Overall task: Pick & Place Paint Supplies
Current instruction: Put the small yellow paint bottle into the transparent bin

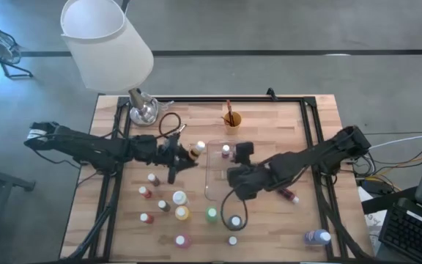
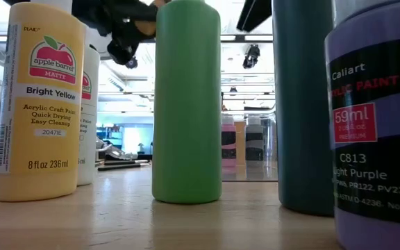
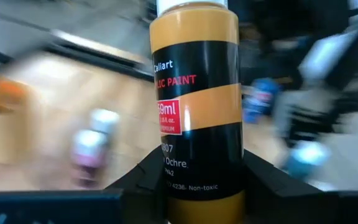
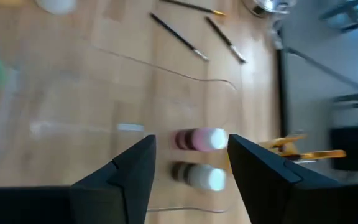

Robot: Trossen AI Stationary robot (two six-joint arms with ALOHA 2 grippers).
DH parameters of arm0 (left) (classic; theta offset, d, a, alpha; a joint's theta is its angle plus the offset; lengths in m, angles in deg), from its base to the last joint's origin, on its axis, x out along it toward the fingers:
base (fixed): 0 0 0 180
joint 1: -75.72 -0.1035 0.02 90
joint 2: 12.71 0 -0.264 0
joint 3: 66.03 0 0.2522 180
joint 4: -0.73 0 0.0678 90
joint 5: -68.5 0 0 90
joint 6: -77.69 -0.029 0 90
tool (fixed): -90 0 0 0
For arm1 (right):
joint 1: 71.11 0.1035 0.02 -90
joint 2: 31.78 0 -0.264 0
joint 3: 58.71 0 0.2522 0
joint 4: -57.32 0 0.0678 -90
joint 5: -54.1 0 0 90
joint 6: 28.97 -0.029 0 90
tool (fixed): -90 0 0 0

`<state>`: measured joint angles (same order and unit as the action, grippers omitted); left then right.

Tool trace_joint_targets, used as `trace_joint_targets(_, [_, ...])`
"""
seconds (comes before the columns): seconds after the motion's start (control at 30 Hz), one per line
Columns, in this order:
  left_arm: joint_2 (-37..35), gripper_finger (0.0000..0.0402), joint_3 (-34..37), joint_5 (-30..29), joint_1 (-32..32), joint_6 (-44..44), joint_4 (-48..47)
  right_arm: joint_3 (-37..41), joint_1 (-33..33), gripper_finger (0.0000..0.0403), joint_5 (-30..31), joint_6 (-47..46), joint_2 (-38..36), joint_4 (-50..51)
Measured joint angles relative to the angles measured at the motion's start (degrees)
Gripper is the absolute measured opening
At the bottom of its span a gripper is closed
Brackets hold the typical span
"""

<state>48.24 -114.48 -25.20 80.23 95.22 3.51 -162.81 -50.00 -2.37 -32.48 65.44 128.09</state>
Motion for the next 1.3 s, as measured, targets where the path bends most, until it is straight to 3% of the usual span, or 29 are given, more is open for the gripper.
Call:
trace_joint_targets(0.1, [0.53, 0.0128, 0.24, -7.34, -0.01, -5.17, 1.83, 0.34, 0.0, 0.0188, -2.3, -1.66, -2.32, -1.34])
trace_joint_targets(0.17, [1.32, 0.0128, 0.28, -9.26, 0.06, -8.69, 4.79, 0.95, 0.0, 0.0184, -2.39, -1.7, -4.0, -4.01])
trace_joint_targets(0.33, [5.46, 0.0128, 0.3, -9.38, 0.53, -16.61, 14.46, 4.22, -0.18, 0.0181, -3.88, 1.37, -8.38, -15.55])
trace_joint_targets(0.47, [11.02, 0.0128, 0.85, -9.64, 1.54, -22.36, 25.41, 7.74, -1.33, 0.0191, -9.41, 2.43, -12.27, -25.59])
trace_joint_targets(0.73, [19.23, 0.0128, 0.93, -7.98, 1.88, -25.76, 39.78, 14.15, -2.62, 0.0215, -11.16, 6.07, -16.62, -39.72])
trace_joint_targets(1.3, [21.62, 0.0128, 0.04, -5.97, 2.03, -28.67, 42.6, 13.75, -8.64, 0.0251, -13.78, 2.52, -14.63, -44.13])
